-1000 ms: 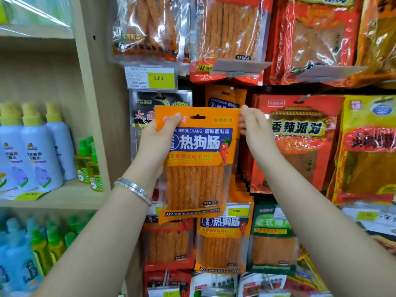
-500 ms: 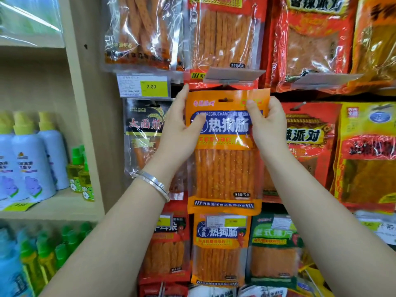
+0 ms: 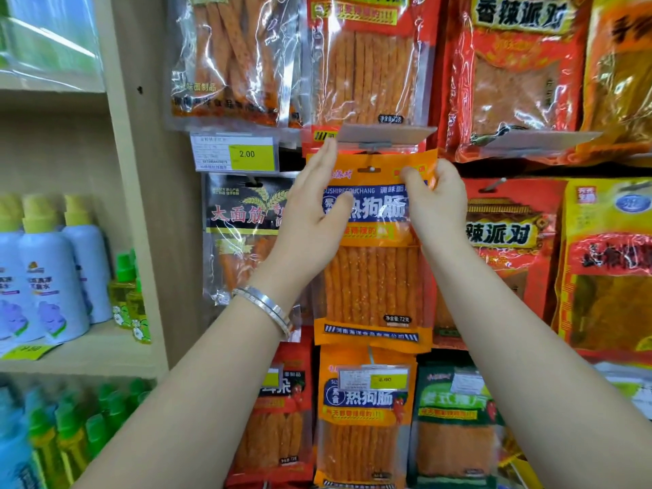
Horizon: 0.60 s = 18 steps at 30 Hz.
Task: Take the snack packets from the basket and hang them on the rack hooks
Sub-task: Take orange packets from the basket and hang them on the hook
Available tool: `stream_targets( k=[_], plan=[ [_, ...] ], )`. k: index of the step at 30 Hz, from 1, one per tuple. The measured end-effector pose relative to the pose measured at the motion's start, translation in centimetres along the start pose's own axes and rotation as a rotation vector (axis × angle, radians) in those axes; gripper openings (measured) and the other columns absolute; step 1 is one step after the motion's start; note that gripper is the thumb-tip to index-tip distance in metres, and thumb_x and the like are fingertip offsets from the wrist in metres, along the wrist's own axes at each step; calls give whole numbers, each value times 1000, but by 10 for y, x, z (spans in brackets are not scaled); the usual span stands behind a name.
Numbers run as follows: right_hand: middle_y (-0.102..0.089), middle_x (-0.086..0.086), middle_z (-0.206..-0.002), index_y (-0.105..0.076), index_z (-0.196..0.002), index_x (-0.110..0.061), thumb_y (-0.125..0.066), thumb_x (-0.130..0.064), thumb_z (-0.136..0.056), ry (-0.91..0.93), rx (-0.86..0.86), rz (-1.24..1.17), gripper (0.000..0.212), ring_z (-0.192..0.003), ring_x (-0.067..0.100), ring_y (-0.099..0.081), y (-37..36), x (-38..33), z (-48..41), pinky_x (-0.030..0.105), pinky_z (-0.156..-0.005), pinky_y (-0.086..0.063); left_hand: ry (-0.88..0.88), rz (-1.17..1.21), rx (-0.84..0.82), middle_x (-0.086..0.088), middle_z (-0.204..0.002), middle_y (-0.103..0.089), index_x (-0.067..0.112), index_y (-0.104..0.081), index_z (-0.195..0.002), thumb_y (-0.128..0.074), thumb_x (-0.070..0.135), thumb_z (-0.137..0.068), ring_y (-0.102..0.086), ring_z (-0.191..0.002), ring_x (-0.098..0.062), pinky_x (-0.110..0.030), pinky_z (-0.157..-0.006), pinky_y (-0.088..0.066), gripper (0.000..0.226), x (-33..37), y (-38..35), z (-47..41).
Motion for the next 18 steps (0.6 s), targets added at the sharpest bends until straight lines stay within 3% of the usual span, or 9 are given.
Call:
stream_targets(
  k=[2, 4, 6, 9, 11, 13, 16, 18],
  plan=[
    [-48, 17, -76, -46, -77, -7, -55, -23, -87, 16, 3, 9, 22, -67, 23, -42, -1, -2, -2, 36, -63, -38, 7, 18, 5, 24, -143, -19, 24, -20, -150, -46, 15, -94, -9, -129, 22, -14, -112, -13, 61, -1, -1, 0],
    [-53, 24, -83, -48, -83, 2, -55, -23, -88, 20, -6, 53, 27, -69, 31, -45, -3, 1, -6, 39, -65, -40, 14, 31, 7, 26, -142, -19, 26, -20, -150, -45, 16, -94, -9, -128, 23, -20, -114, -16, 62, -1, -2, -1],
    [-53, 22, -80, -49, -85, 2, -53, -25, -91, 36, -11, 132, 28, -67, 27, -45, -7, 7, -9, 39, -63, -35, 13, 43, 11, 27, -142, -20, 28, -20, -149, -45, 17, -93, -8, -125, 28, -12, -112, -15, 63, -3, -3, -1],
    [-44, -2, -70, -45, -90, -11, -47, -32, -97, 61, -24, 289, 22, -60, 14, -42, -19, 16, -10, 31, -58, -23, -1, 36, 21, 24, -143, -21, 25, -21, -149, -46, 15, -92, -9, -125, 28, 2, -104, -11, 63, -5, -4, -1],
    [-50, 6, -80, -42, -105, -6, -44, -28, -98, 59, -52, 407, 24, -71, 28, -52, -29, 24, -11, 32, -59, -28, -9, 38, 28, 22, -144, -21, 23, -22, -149, -46, 12, -93, -12, -129, 23, 0, -105, -12, 63, -5, -4, -1],
    [-54, 17, -94, -40, -107, -3, -46, -13, -92, 82, -91, 545, 19, -85, 38, -56, -38, 32, -10, 36, -61, -33, -18, 40, 28, 20, -144, -22, 20, -23, -149, -46, 10, -93, -14, -133, 15, -4, -109, -14, 62, -4, -3, 0],
    [-51, 24, -114, -40, -115, -1, -46, 3, -85, 83, -196, 736, 32, -105, 42, -53, -44, 39, -7, 44, -75, -42, -13, 48, 17, 19, -146, -22, 19, -23, -149, -46, 9, -94, -14, -137, 9, -9, -112, -13, 61, -2, -1, 1],
    [-47, 24, -123, -35, -130, 1, -47, 1, -85, 29, -287, 760, 47, -115, 41, -48, -46, 41, -3, 45, -86, -43, -10, 51, 7, 14, -150, -23, 19, -24, -148, -47, 7, -94, -15, -141, 2, -19, -116, -14, 60, -1, 0, 1]
  ],
)
Point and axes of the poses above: each hand's wrist, its own z-axis away from the middle knuckle, its own y-axis out of the back of the hand, x = y × z, the point moved 1 cm from there along -z, towards the middle knuckle
